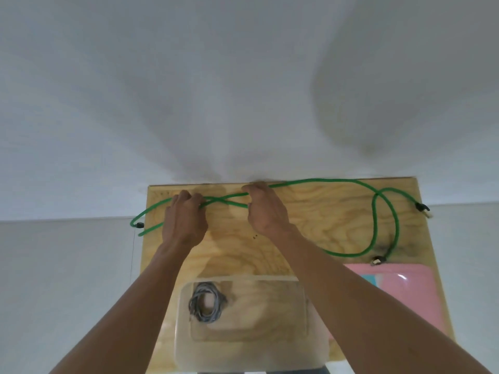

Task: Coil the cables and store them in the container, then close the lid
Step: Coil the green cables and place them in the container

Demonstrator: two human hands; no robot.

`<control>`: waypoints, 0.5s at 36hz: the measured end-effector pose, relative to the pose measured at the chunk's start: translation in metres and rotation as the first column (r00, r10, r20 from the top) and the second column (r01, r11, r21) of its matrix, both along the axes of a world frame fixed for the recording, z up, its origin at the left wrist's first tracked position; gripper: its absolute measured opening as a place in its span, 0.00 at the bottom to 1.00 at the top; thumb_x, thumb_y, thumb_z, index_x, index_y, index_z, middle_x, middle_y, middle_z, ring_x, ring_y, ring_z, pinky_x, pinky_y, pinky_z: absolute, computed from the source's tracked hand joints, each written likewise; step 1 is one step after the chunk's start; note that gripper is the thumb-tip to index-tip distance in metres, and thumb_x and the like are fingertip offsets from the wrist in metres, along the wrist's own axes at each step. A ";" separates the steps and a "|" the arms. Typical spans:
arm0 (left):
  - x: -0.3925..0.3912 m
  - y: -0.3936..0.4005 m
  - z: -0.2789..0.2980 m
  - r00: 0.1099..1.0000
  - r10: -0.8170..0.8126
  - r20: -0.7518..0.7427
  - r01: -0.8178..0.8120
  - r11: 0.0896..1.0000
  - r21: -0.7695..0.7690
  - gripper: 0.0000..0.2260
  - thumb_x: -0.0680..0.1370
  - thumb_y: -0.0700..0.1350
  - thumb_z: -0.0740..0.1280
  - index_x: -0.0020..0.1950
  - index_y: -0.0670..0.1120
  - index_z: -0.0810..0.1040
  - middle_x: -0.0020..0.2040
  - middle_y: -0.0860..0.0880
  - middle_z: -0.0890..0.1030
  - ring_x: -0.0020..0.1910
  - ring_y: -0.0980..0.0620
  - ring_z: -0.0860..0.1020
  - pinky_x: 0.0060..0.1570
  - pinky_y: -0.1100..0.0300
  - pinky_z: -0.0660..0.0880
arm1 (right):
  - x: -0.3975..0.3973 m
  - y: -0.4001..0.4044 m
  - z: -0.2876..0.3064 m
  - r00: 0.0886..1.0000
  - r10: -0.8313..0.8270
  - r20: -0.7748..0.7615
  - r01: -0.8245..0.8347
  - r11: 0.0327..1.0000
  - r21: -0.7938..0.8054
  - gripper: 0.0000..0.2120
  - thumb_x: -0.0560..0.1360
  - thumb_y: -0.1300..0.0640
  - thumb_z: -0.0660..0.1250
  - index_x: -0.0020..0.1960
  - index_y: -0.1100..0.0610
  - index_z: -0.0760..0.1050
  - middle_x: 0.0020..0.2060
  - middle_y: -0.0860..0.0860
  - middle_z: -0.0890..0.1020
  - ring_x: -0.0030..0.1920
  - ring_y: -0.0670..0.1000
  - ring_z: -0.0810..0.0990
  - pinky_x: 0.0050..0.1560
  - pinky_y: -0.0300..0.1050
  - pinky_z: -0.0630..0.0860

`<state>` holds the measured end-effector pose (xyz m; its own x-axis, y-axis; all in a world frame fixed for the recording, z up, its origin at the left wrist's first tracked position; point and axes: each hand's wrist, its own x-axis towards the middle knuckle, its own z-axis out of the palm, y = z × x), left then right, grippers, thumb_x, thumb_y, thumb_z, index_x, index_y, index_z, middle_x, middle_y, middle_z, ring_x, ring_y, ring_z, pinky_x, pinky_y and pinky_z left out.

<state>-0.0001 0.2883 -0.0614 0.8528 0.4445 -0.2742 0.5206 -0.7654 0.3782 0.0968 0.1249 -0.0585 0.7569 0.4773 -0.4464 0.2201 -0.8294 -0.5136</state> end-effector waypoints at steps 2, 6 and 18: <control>-0.005 0.004 0.007 0.996 -0.001 0.085 0.008 0.996 -0.084 0.08 0.78 0.37 0.69 0.55 0.38 0.82 0.48 0.41 0.77 0.51 0.37 0.76 0.50 0.45 0.75 | -0.001 -0.001 0.004 1.000 0.006 0.024 -0.006 1.000 -0.002 0.28 0.77 0.70 0.62 0.74 0.52 0.67 0.71 0.51 0.67 0.70 0.54 0.69 0.64 0.54 0.74; -0.012 0.007 0.029 0.980 0.080 0.184 -0.050 0.985 -0.165 0.04 0.76 0.38 0.69 0.50 0.41 0.80 0.47 0.48 0.75 0.46 0.45 0.77 0.47 0.50 0.76 | -0.004 -0.005 0.017 0.993 -0.011 0.114 0.016 0.999 -0.042 0.23 0.77 0.69 0.62 0.69 0.52 0.70 0.65 0.51 0.71 0.63 0.55 0.73 0.49 0.50 0.75; -0.061 0.023 0.074 0.958 0.102 0.270 -0.046 0.978 -0.205 0.16 0.73 0.59 0.66 0.35 0.49 0.69 0.28 0.53 0.71 0.30 0.48 0.71 0.33 0.56 0.67 | -0.011 -0.054 0.086 0.840 -0.244 0.485 0.286 0.958 -0.014 0.09 0.81 0.60 0.61 0.59 0.55 0.76 0.56 0.53 0.75 0.56 0.56 0.75 0.37 0.46 0.69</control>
<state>-0.0611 0.3109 0.0130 0.8740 0.4710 -0.1191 0.4262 -0.6257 0.6533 0.0861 0.0708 0.0270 0.9781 0.2058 -0.0298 0.1847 -0.9254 -0.3310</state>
